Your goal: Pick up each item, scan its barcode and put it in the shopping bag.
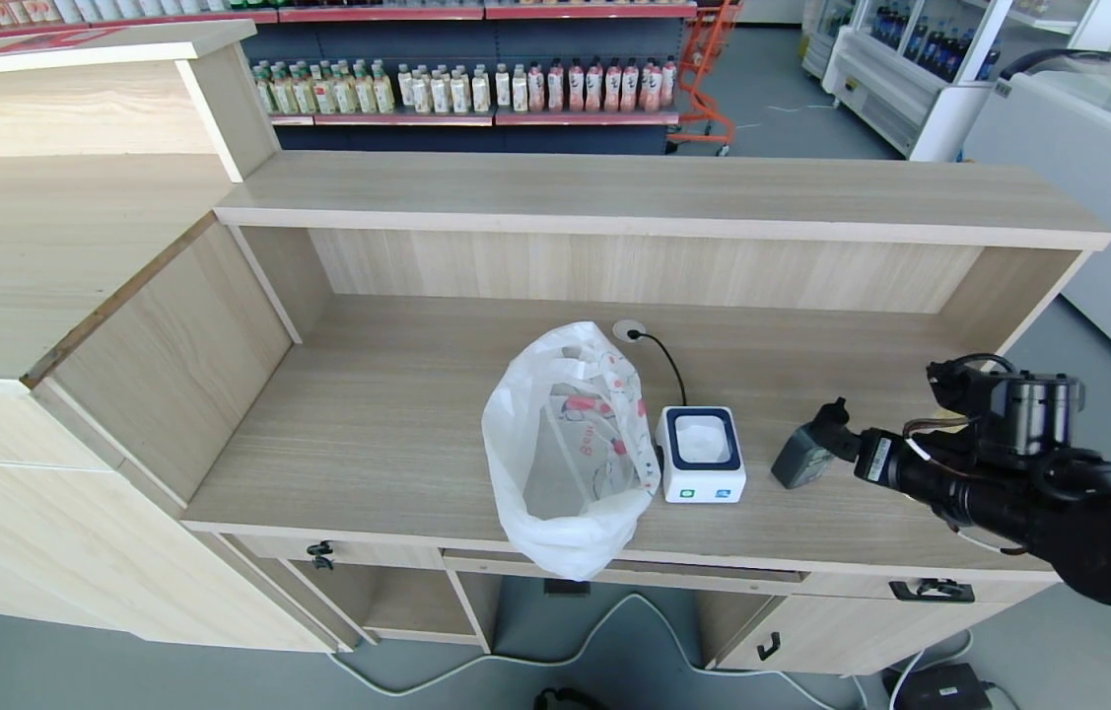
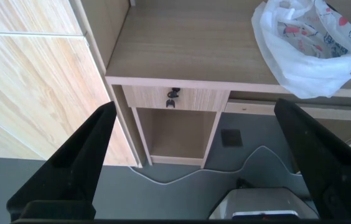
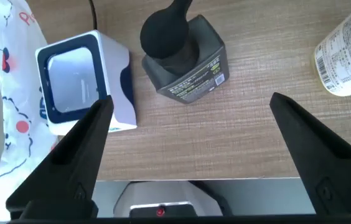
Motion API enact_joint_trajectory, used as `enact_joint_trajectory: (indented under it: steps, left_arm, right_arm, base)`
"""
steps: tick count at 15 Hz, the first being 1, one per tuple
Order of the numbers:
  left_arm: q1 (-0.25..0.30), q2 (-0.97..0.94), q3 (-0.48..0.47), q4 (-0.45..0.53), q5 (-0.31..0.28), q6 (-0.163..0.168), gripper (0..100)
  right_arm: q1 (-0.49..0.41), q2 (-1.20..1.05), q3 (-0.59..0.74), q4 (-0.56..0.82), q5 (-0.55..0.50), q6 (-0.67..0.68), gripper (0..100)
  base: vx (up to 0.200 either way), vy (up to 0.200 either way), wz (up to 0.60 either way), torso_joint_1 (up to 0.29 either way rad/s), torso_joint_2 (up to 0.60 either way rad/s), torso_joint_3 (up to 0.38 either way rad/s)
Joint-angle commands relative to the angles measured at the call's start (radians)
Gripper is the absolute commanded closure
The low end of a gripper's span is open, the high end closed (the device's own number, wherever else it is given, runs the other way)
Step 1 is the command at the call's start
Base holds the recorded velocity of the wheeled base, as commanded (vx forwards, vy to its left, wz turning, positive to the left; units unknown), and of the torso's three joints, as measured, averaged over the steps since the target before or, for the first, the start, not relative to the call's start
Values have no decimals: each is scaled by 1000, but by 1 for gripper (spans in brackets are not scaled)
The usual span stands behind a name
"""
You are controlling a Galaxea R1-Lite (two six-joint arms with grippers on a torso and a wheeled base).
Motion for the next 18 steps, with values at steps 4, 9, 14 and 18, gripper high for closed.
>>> enact_joint_trajectory:
  steps: [4,9,14,18]
  left_arm:
    - [0,0,0,0,0,0,0]
    - [0,0,0,0,0,0,0]
    - [0,0,0,0,0,0,0]
    - [0,0,0,0,0,0,0]
  right_arm:
    - [112,135,-39,-83,-133,160,0]
    - [126,227,-86,-138,-173,201,0]
    - [119,274,-146,-145,-173,227,0]
    - [110,303,-186,-145,-171,236,0]
  base:
    - [0,0,0,0,0,0]
    - [0,0,0,0,0,0]
    - [0,0,0,0,0,0]
    - [0,0,0,0,0,0]
